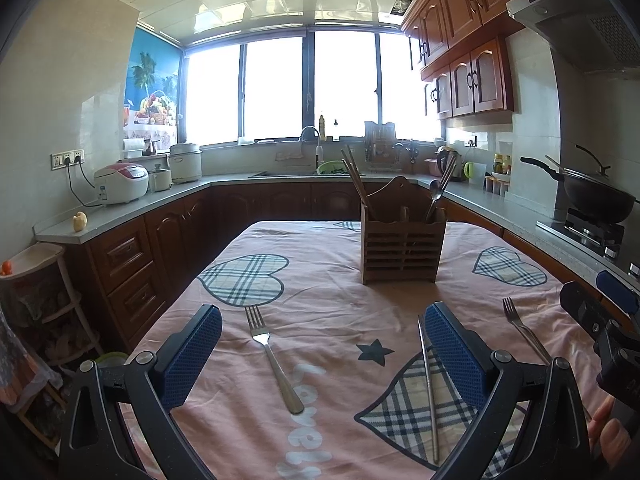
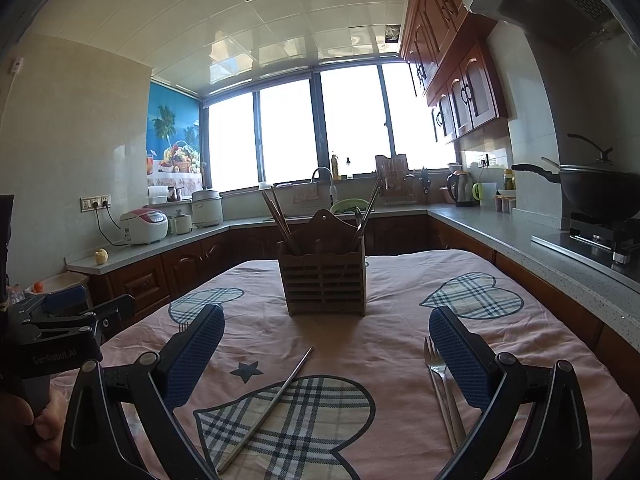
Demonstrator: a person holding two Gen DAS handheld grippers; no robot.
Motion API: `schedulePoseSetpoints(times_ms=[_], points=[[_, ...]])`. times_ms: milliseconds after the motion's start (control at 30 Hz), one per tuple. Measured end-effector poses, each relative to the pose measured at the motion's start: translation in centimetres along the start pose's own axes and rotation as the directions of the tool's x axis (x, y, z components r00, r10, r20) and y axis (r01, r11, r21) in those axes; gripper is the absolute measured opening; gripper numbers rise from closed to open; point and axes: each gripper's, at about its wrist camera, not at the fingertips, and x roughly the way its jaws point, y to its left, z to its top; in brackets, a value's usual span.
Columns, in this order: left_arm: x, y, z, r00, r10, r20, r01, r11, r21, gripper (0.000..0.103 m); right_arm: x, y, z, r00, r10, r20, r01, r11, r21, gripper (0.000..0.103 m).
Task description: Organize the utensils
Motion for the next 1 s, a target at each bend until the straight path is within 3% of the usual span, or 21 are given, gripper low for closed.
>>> schedulePoseSetpoints(times_ms=[1000], points=[[0.7, -1.1, 0.4, 1.0, -0.008, -0.013, 0.008, 1.0, 0.017, 0.102, 0.8, -0.7, 0.4, 1.0, -0.002, -0.009, 0.003, 1.0, 0.011, 0.103]])
